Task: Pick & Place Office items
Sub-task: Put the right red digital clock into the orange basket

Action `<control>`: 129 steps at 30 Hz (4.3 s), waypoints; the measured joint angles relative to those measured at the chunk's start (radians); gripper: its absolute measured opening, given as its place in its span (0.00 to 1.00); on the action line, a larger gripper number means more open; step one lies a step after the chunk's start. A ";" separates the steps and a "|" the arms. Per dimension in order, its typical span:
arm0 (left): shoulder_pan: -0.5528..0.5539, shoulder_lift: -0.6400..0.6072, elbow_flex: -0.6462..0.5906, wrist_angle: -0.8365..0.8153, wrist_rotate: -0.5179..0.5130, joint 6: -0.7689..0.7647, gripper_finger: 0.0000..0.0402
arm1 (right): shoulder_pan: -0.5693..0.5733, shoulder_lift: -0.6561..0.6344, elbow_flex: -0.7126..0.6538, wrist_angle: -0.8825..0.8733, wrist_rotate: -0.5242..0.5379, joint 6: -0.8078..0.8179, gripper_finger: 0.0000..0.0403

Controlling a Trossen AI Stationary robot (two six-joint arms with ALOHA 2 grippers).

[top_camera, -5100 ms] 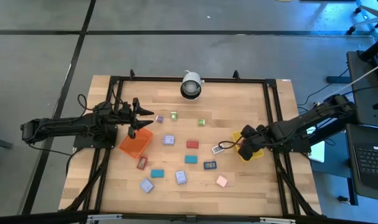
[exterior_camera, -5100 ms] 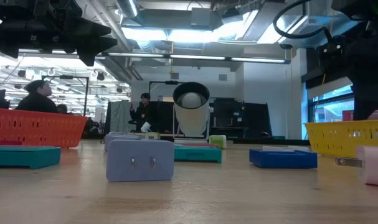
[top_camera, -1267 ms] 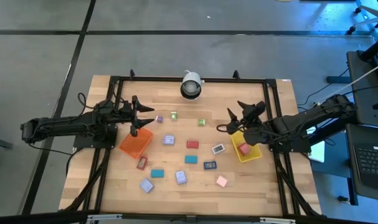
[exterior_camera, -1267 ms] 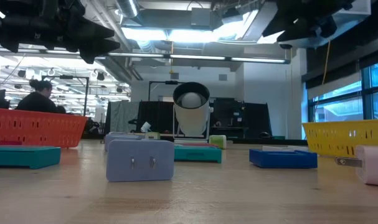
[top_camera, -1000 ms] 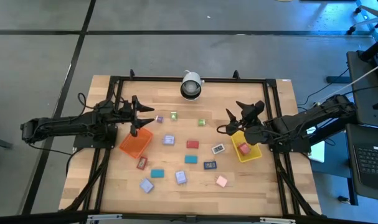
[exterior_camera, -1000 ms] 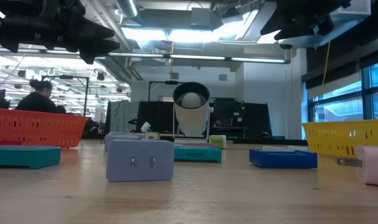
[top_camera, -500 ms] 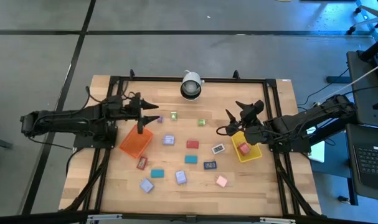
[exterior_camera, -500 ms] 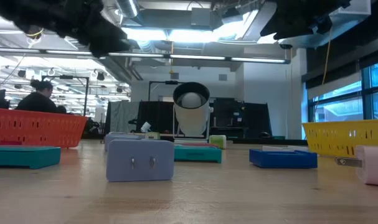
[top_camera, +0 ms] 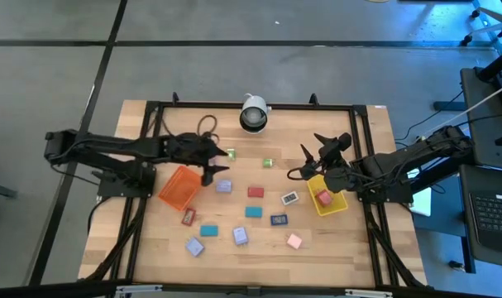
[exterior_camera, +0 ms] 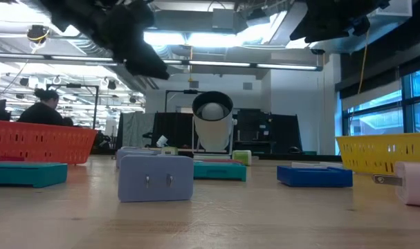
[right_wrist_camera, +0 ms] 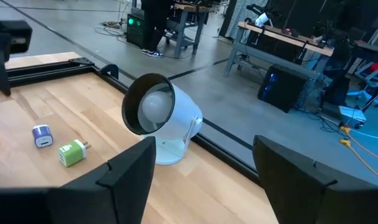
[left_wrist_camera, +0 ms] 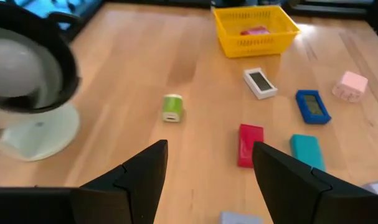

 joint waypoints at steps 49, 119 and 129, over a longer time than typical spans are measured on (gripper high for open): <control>-0.111 0.660 0.367 -0.079 0.065 0.036 0.64 | 0.000 0.005 0.000 0.001 -0.064 0.007 0.66; -0.149 0.801 0.375 0.013 0.047 0.054 0.64 | 0.001 0.005 0.000 0.004 -0.149 0.025 0.66; -0.150 0.802 0.375 0.015 0.044 0.054 0.51 | 0.001 0.005 0.000 0.004 -0.151 0.025 0.66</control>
